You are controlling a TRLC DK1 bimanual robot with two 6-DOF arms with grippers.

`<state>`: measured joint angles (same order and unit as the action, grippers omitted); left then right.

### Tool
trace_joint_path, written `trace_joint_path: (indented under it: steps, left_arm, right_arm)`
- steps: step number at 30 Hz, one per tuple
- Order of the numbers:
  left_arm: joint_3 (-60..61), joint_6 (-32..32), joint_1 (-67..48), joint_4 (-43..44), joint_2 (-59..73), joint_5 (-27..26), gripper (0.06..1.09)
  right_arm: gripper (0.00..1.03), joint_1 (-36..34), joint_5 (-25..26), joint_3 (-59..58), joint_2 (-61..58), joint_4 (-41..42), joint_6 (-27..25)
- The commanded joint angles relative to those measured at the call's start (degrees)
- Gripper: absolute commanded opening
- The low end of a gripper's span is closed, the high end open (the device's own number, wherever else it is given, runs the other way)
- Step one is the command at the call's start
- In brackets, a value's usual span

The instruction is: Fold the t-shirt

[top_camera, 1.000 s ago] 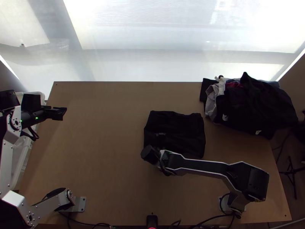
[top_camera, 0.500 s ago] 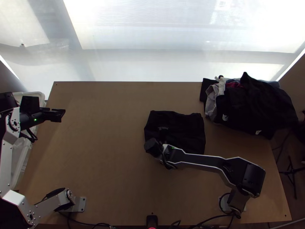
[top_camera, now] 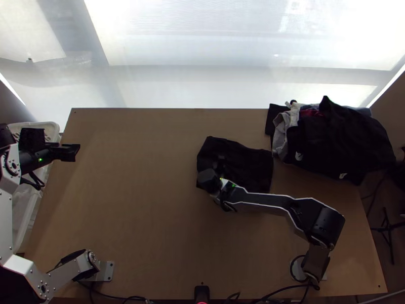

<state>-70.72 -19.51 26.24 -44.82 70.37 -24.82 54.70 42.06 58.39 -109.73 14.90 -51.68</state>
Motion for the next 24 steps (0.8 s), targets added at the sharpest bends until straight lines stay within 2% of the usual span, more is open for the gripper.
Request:
trace_joint_path:
  steps: [1,5,9,14,19,24]
  left_arm:
    - [-1.7,0.87,0.83,-1.32,-0.85,-0.05,1.04]
    - [-3.64,1.67,0.13,-4.4,-1.29,-0.05,1.04]
    - [-3.9,3.16,-1.28,-5.19,-2.34,-0.05,1.04]
    - [-4.08,4.48,-2.42,-5.9,-2.6,0.21,1.04]
    - [-3.37,4.65,-2.51,-7.48,-2.96,1.09,1.04]
    - [-2.14,5.18,-2.51,-8.71,-3.84,1.7,1.04]
  right_arm:
    - [0.02,-6.18,0.83,7.35,6.72,7.34,-5.98]
    - [0.02,-9.96,0.74,11.48,11.91,7.34,-8.35]
    - [0.02,-14.09,0.21,15.17,14.72,7.17,-8.0]
    - [0.03,-20.6,-2.43,21.24,12.88,7.17,-7.56]
    - [0.03,-26.22,-2.78,28.62,10.33,5.85,-4.75]
    - [0.03,-30.35,-2.95,35.48,7.87,4.26,-4.31]
